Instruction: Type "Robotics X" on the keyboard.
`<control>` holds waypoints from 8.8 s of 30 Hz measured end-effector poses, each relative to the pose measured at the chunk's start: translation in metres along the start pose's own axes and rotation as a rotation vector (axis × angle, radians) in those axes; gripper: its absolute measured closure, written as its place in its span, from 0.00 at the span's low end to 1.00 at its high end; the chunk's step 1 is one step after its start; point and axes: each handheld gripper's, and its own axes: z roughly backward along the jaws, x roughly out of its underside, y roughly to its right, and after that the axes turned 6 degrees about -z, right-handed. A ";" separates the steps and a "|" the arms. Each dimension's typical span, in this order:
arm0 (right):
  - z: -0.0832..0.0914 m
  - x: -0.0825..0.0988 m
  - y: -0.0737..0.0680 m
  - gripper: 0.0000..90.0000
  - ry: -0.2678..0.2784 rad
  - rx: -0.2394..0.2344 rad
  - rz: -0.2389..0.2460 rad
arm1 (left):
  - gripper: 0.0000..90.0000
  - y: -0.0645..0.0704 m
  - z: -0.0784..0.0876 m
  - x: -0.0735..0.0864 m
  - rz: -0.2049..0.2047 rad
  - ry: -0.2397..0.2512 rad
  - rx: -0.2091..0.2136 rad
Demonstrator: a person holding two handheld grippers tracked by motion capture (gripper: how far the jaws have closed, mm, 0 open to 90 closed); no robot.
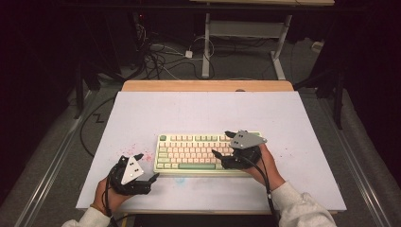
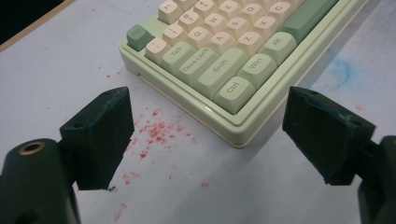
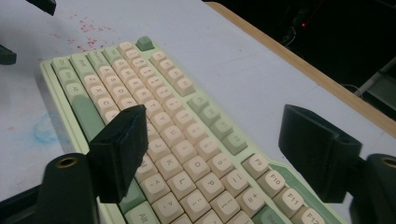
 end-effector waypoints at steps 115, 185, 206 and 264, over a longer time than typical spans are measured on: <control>0.069 0.071 0.000 0.26 0.002 0.151 0.048 | 0.97 0.025 -0.080 -0.110 -0.115 -0.007 0.217; 0.034 0.046 0.000 1.00 -0.080 -0.053 0.047 | 0.22 0.005 -0.005 -0.026 -0.072 0.081 -0.006; 0.002 0.028 0.004 1.00 -0.121 -0.071 0.050 | 0.22 0.006 -0.007 -0.019 -0.064 0.066 0.006; -0.019 0.005 0.004 0.89 -0.101 -0.032 0.004 | 0.22 0.007 -0.009 -0.018 -0.077 0.046 0.017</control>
